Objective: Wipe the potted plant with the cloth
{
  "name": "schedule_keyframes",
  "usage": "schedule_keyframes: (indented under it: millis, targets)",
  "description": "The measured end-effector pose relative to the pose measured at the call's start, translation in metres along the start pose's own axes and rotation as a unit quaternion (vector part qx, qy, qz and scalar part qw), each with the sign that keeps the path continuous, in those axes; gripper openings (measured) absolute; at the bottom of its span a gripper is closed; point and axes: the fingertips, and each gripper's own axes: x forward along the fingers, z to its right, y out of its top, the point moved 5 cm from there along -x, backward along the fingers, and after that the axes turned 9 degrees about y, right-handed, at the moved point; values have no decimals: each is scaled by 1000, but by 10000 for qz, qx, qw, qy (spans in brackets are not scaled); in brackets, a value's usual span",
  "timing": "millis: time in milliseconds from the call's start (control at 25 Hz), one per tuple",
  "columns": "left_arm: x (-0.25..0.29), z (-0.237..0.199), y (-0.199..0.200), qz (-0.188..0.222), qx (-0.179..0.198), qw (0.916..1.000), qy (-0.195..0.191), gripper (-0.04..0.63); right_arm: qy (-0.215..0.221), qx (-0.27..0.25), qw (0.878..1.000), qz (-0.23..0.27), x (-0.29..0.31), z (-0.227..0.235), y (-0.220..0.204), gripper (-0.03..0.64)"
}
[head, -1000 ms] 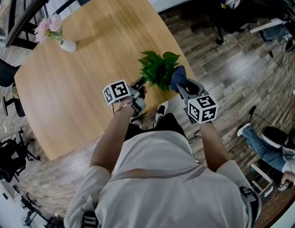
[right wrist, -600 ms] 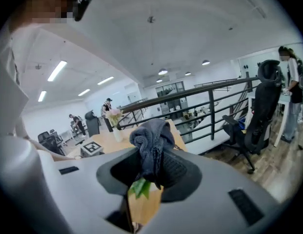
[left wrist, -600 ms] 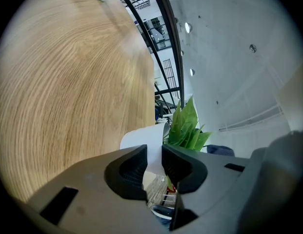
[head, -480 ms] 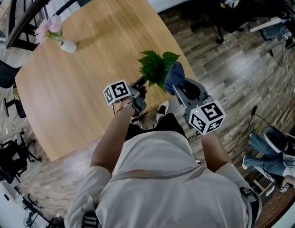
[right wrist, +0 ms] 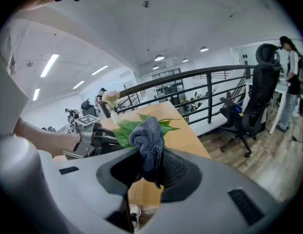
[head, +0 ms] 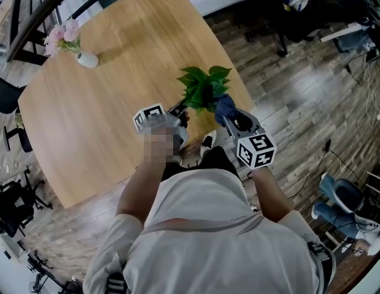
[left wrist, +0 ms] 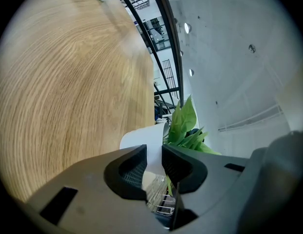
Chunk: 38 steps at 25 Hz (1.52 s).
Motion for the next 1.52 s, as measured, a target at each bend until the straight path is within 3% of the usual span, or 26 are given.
schedule_keyframes:
  millis: [160,480,680,840,920,1040,1160,1280,1400,1520]
  targets:
    - [2,2,-4,-76,71,9999,2,92,-77,164,9998,111,-12,12,4,160]
    - [3,2,-9,-26,59,10000,75,91,570,144,9964,602,-14,-18,30,161]
    - [4,3,-12,-39,127,9998,112,91,1241,428,9868,943,-8,-31,60,161]
    - [5,6,-10,12,267,9996,123,91,1521,1003,9721,1480,-16,-26,79,156]
    - [6,6,-9,33,255,9996,109,91,1552,1215,9646,1752,-25,-18,87,156]
    - [2,8,-8,147,342,9993,88,87,1436,1061,9672,1807,-38,-12,94,156]
    - [-11,20,-1,457,790,9958,102,94,1304,838,9693,1910,-52,-9,103,156]
    - [-35,36,16,1024,1555,9816,421,101,1096,618,9708,2041,-63,-5,110,156]
    - [-72,62,39,1738,2446,9516,669,101,858,335,9710,2206,-71,-6,122,157]
    - [-111,102,56,2301,3218,9165,589,82,649,-69,9684,2408,-81,-14,142,156]
